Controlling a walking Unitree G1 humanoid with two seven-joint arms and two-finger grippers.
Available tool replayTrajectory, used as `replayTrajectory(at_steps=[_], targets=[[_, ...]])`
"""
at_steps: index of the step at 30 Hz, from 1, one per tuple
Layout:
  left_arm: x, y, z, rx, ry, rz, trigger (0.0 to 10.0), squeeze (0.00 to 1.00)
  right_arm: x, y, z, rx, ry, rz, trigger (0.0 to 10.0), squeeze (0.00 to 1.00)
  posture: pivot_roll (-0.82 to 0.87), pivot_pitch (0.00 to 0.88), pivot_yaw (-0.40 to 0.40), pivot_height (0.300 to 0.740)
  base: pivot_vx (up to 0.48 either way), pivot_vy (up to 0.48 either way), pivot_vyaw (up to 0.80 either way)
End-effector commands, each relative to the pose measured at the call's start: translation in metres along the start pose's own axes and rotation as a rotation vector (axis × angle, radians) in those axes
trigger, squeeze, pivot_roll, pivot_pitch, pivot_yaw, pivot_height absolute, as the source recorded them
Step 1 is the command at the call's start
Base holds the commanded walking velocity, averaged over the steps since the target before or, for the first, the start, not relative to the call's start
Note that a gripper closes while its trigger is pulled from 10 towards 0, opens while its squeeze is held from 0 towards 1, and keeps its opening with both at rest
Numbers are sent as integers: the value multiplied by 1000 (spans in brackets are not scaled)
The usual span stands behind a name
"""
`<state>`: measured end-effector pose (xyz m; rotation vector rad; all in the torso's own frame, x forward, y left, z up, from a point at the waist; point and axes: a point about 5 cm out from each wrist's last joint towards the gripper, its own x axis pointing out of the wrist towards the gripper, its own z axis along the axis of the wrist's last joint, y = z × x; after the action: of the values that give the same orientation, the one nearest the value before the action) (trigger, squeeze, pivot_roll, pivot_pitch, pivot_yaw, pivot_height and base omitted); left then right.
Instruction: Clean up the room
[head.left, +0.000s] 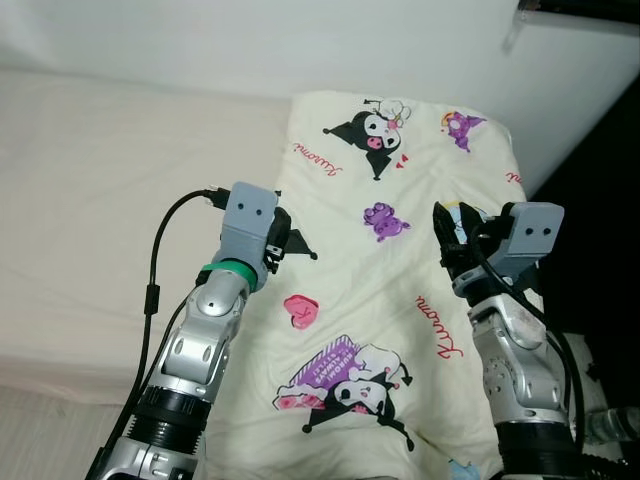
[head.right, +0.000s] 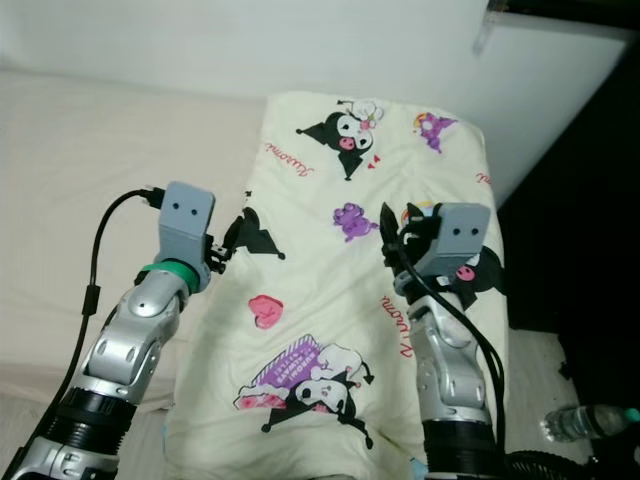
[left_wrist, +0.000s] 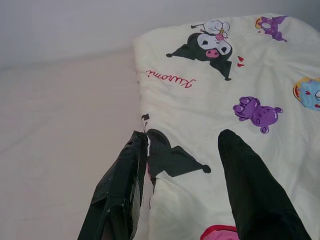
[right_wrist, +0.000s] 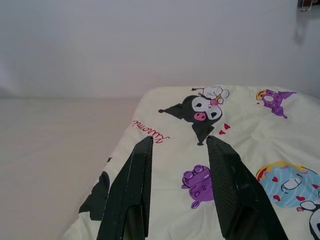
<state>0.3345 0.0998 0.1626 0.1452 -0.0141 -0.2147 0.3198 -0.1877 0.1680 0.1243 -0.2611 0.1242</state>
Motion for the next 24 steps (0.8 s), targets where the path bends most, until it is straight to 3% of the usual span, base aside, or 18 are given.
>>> replayTrajectory(at_steps=[1, 24], targets=[[0, -2, -6, 6, 29, -9, 10000, 0, -5, -6, -6, 4, 20, -30, 10000, 0, -150, 70, 29, 740, 0, 0, 0], [-2, 2, -6, 20, -7, 7, 10000, 0, -4, -2, -7, 4, 12, -37, 10000, 0, -144, 80, 27, 740, 0, 0, 0]])
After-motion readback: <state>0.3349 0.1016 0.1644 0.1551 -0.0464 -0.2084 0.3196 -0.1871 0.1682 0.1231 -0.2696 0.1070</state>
